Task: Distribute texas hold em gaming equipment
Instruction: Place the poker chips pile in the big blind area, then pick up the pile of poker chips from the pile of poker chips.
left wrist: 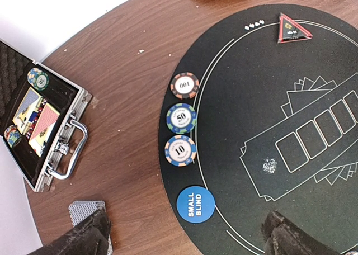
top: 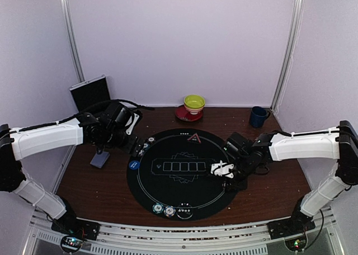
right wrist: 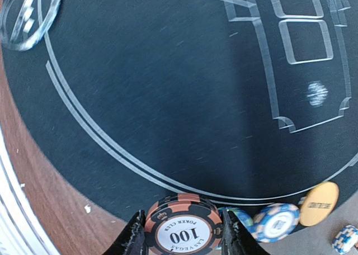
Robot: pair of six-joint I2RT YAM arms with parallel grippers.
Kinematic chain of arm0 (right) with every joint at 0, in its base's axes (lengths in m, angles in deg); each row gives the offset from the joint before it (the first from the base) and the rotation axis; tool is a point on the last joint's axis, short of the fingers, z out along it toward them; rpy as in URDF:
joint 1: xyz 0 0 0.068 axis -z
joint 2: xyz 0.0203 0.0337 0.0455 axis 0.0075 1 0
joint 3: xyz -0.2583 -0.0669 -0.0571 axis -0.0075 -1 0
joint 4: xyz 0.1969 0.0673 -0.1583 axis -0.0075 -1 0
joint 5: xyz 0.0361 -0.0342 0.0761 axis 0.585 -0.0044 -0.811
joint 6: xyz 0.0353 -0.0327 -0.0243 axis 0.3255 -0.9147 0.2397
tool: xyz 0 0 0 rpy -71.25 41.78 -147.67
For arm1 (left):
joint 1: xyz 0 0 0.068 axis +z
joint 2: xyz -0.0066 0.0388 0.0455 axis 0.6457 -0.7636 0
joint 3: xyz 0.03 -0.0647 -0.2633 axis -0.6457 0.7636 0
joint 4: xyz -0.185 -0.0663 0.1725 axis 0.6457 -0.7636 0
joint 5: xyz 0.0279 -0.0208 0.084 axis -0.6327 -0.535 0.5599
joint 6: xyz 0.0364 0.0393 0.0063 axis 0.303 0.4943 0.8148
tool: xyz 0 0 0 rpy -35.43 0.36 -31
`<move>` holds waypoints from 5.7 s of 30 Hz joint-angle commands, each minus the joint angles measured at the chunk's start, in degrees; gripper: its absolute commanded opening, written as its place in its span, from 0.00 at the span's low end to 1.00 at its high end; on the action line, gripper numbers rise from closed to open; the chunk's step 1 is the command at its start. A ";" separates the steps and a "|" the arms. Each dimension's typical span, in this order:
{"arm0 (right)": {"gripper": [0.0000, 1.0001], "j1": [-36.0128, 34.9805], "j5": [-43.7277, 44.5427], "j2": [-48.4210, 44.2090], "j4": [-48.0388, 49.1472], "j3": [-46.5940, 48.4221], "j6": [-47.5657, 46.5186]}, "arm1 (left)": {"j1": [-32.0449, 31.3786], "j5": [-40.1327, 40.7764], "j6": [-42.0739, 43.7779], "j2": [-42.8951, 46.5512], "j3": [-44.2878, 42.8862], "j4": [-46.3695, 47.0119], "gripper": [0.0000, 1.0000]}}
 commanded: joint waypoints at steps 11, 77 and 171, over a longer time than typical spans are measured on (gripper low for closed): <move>0.27 -2.12 3.26 -0.13 1.47 -4.33 -2.58 | 0.23 0.39 0.76 -0.35 -0.95 1.58 0.98; 0.73 23.49 13.89 -9.70 11.19 0.33 10.88 | 0.22 -0.11 0.68 0.39 -0.84 1.62 0.98; 0.50 44.12 8.79 25.60 10.65 22.57 24.79 | 0.21 0.74 0.84 -0.88 -0.97 1.62 0.98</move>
